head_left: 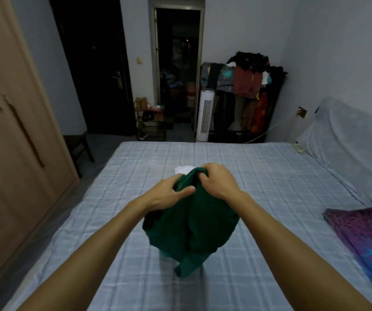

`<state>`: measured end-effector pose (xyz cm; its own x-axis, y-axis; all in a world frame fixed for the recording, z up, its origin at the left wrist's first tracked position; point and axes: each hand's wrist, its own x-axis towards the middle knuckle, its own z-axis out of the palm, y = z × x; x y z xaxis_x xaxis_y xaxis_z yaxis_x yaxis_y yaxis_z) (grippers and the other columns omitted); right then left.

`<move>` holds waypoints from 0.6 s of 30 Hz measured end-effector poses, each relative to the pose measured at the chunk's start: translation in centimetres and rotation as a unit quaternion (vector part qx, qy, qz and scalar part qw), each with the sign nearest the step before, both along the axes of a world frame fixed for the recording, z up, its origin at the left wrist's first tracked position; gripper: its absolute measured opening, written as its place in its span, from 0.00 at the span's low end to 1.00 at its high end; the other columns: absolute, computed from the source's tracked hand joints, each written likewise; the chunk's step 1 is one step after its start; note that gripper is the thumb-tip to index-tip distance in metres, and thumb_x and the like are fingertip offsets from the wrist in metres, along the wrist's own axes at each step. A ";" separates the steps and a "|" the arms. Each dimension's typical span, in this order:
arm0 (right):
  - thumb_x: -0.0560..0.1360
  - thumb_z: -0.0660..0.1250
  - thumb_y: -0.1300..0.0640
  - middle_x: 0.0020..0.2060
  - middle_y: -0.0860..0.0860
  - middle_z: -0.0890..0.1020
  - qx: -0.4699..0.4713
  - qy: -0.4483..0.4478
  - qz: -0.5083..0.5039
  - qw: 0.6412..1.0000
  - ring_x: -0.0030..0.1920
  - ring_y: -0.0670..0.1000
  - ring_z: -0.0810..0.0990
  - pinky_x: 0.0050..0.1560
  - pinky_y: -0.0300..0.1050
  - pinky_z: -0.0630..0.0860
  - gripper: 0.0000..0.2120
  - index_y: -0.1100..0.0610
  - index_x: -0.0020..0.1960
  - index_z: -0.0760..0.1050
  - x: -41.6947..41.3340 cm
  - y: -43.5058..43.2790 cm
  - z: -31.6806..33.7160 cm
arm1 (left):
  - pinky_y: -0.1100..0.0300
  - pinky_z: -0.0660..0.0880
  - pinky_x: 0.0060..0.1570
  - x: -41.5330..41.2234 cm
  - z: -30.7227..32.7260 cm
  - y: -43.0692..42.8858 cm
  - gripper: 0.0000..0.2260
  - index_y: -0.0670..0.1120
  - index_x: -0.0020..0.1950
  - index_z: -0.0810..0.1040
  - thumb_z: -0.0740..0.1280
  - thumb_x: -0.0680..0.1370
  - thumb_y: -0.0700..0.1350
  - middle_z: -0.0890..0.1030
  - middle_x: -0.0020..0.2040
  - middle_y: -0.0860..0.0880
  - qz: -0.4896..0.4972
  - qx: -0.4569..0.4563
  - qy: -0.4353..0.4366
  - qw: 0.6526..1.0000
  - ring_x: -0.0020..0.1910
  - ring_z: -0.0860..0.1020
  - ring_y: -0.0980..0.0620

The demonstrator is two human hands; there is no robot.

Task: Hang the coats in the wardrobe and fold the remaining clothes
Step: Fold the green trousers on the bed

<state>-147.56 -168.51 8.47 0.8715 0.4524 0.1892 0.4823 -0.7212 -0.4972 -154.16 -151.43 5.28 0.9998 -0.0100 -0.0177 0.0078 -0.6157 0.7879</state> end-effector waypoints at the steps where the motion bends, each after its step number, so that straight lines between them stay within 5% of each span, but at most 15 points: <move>1: 0.76 0.60 0.54 0.39 0.52 0.82 0.008 0.002 -0.007 1.000 0.40 0.54 0.79 0.39 0.49 0.76 0.09 0.54 0.44 0.78 -0.3 -0.5 0.4 | 0.62 0.73 0.46 -0.6 -0.2 -1.5 0.23 0.60 0.62 0.69 0.68 0.70 0.64 0.78 0.53 0.57 -0.006 -0.013 -0.002 1.000 0.51 0.78 0.56; 4: 0.75 0.61 0.54 0.36 0.51 0.81 0.023 -0.010 -0.008 1.000 0.39 0.54 0.79 0.37 0.49 0.76 0.09 0.55 0.41 0.78 -1.2 -2.4 1.6 | 0.56 0.73 0.45 -1.2 -1.4 -4.4 0.26 0.57 0.65 0.64 0.71 0.70 0.51 0.80 0.54 0.51 0.036 0.077 -0.048 0.995 0.51 0.78 0.49; 7: 0.75 0.65 0.52 0.44 0.49 0.82 -0.016 -0.042 0.016 0.999 0.45 0.53 0.79 0.41 0.47 0.76 0.08 0.51 0.50 0.81 -1.4 -5.6 2.4 | 0.55 0.73 0.42 -1.8 -1.0 -4.4 0.14 0.50 0.50 0.75 0.63 0.68 0.37 0.82 0.47 0.43 0.157 0.141 -0.056 0.976 0.48 0.78 0.40; 9: 0.70 0.72 0.46 0.46 0.48 0.82 -0.087 -0.020 0.062 0.994 0.47 0.53 0.79 0.43 0.47 0.75 0.14 0.50 0.53 0.80 -1.3 -8.0 2.6 | 0.54 0.72 0.41 -2.6 -0.3 -3.5 0.12 0.50 0.43 0.76 0.62 0.66 0.35 0.82 0.45 0.43 0.196 0.194 -0.058 0.959 0.48 0.78 0.40; 12: 0.66 0.75 0.44 0.38 0.48 0.78 -0.219 0.040 0.106 0.969 0.41 0.52 0.78 0.39 0.46 0.74 0.17 0.54 0.47 0.78 -1.9 -10.7 2.2 | 0.53 0.72 0.42 -3.6 1.1 -2.8 0.16 0.51 0.49 0.79 0.63 0.67 0.36 0.82 0.49 0.46 0.211 0.302 -0.101 0.924 0.51 0.77 0.41; 18: 0.75 0.67 0.57 0.43 0.53 0.80 -0.209 -0.068 0.025 0.975 0.43 0.56 0.78 0.38 0.46 0.72 0.05 0.56 0.50 0.78 -1.5 -11.6 1.6 | 0.51 0.73 0.45 -4.4 3.5 -2.5 0.18 0.53 0.54 0.80 0.63 0.70 0.36 0.83 0.52 0.48 0.179 0.390 -0.161 0.889 0.52 0.78 0.42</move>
<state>-149.03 -180.15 10.05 0.8259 0.5563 0.0915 0.5633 -0.8210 -0.0925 -158.56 -153.93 8.79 0.8909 0.2004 0.4075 0.1651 -0.9789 0.1205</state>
